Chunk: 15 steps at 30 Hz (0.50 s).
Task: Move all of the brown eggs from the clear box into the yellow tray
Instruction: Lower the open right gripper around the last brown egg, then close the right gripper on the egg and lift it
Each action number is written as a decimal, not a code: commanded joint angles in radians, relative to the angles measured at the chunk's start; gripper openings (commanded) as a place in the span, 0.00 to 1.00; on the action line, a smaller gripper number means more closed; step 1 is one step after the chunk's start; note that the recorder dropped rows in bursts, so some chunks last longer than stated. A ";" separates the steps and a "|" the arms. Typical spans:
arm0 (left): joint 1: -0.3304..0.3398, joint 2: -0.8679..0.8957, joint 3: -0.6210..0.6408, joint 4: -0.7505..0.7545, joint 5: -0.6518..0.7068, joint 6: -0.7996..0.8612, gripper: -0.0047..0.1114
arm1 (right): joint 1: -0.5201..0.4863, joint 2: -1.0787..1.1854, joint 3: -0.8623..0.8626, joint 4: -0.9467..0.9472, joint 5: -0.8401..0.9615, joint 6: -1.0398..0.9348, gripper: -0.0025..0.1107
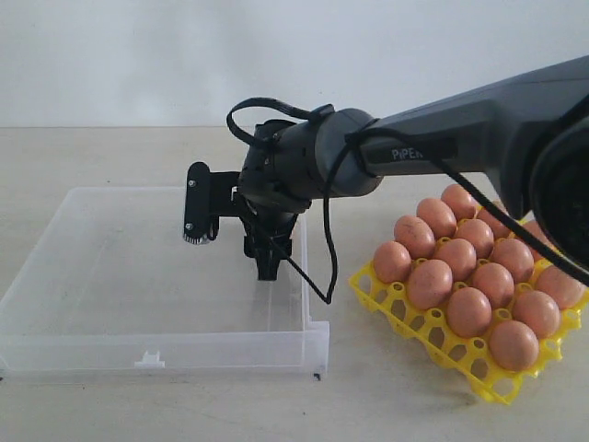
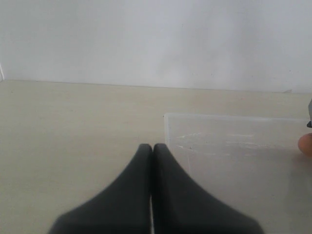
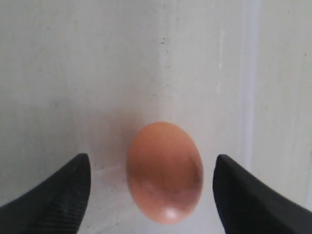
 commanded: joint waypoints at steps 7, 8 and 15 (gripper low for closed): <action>0.001 0.003 0.003 0.002 0.000 0.001 0.00 | -0.011 0.041 -0.011 -0.021 -0.029 0.013 0.61; 0.001 0.003 0.003 0.002 0.000 0.001 0.00 | -0.011 0.043 -0.011 -0.023 -0.029 0.015 0.61; 0.001 0.003 0.003 0.002 0.000 0.001 0.00 | -0.011 0.046 -0.011 -0.025 -0.031 0.104 0.28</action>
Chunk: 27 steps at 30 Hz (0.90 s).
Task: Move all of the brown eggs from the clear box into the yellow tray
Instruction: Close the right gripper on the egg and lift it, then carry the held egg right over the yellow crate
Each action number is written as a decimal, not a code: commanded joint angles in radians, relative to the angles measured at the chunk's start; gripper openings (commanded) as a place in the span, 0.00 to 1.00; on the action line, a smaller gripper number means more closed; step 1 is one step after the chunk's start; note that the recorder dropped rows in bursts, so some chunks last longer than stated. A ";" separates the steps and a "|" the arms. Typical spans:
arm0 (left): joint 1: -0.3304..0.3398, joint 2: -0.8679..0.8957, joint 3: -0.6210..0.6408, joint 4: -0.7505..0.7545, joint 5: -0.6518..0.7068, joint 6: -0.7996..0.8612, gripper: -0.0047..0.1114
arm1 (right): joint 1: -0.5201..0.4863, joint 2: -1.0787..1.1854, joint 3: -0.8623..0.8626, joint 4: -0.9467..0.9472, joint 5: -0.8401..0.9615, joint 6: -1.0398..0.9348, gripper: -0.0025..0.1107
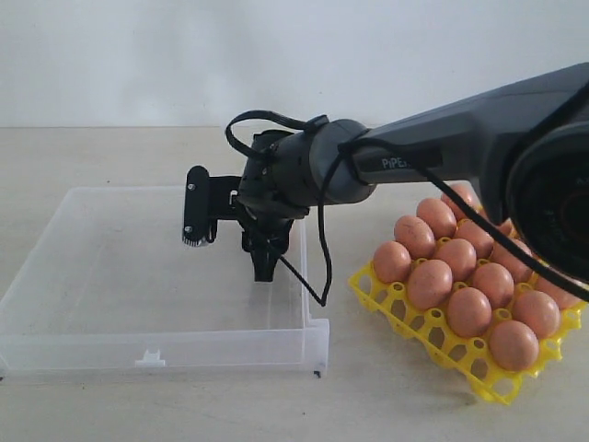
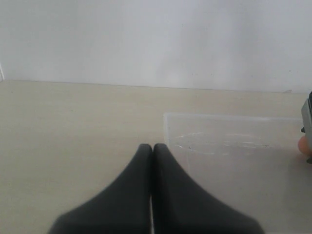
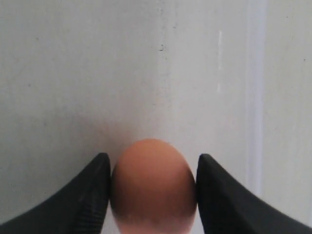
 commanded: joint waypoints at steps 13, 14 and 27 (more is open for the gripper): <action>0.001 0.003 0.003 0.002 0.000 0.001 0.00 | -0.010 -0.074 0.005 0.022 0.061 0.373 0.02; 0.001 0.003 0.003 0.002 0.000 0.001 0.00 | -0.010 -0.090 0.005 0.033 0.056 0.402 0.02; 0.001 0.003 0.003 0.002 0.000 0.001 0.00 | -0.010 -0.361 0.047 0.190 -0.146 0.760 0.02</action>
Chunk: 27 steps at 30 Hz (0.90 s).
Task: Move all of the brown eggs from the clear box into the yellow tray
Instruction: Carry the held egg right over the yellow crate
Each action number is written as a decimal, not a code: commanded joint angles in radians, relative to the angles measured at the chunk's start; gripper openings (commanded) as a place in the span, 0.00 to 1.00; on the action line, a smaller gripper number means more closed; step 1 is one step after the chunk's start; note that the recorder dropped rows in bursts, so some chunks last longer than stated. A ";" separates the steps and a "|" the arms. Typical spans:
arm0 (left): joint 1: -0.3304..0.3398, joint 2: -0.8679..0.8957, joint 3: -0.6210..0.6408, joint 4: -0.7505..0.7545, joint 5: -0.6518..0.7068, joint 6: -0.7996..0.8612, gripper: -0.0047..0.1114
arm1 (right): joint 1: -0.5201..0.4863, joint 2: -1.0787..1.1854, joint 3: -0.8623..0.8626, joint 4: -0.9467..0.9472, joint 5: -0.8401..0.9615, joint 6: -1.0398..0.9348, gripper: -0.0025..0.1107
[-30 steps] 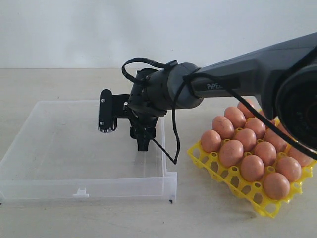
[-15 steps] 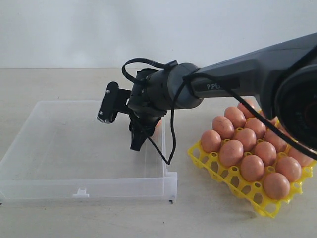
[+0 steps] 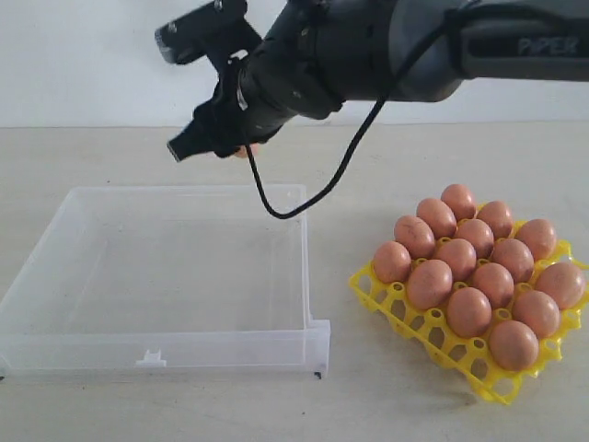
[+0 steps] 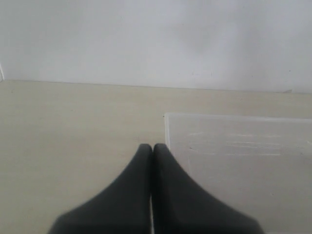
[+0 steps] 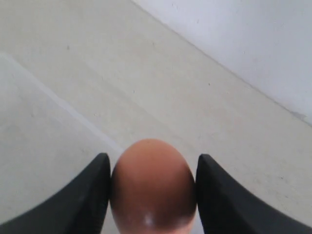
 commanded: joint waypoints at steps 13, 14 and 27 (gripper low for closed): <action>0.001 0.003 0.003 0.002 0.000 0.001 0.00 | -0.174 -0.476 0.780 -1.208 0.147 1.485 0.02; 0.001 0.003 0.003 0.002 0.000 0.001 0.00 | -0.196 -0.512 0.842 -1.208 0.165 1.495 0.02; 0.001 0.003 0.003 0.002 0.000 0.001 0.00 | -0.398 -0.596 1.023 -1.198 0.270 1.538 0.02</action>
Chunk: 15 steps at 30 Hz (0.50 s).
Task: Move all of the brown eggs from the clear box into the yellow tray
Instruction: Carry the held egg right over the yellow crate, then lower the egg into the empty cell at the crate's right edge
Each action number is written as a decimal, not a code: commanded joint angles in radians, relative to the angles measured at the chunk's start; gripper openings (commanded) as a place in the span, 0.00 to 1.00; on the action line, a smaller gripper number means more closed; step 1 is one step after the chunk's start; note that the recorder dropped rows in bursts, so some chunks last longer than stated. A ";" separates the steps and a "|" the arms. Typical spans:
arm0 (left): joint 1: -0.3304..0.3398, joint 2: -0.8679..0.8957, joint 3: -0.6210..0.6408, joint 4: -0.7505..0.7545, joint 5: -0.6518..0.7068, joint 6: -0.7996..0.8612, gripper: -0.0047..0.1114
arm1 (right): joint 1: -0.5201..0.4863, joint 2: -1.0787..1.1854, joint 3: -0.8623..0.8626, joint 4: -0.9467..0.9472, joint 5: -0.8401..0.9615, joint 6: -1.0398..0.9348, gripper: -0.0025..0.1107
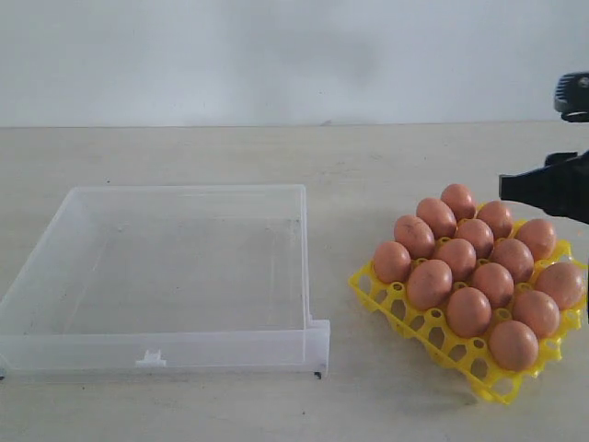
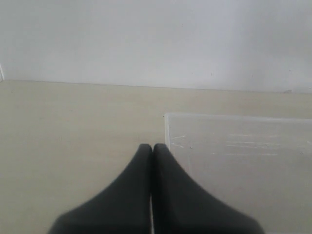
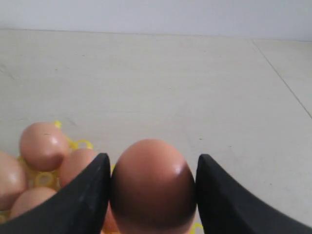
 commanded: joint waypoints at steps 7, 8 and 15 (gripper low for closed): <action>0.001 0.003 0.003 0.002 0.000 0.001 0.00 | -0.097 -0.004 0.008 0.014 0.016 0.007 0.02; 0.001 0.003 0.003 0.002 0.000 0.001 0.00 | -0.097 0.002 0.008 0.017 0.016 0.007 0.02; 0.001 0.003 0.003 0.002 0.000 0.001 0.00 | -0.097 0.082 0.008 -0.011 -0.028 0.036 0.02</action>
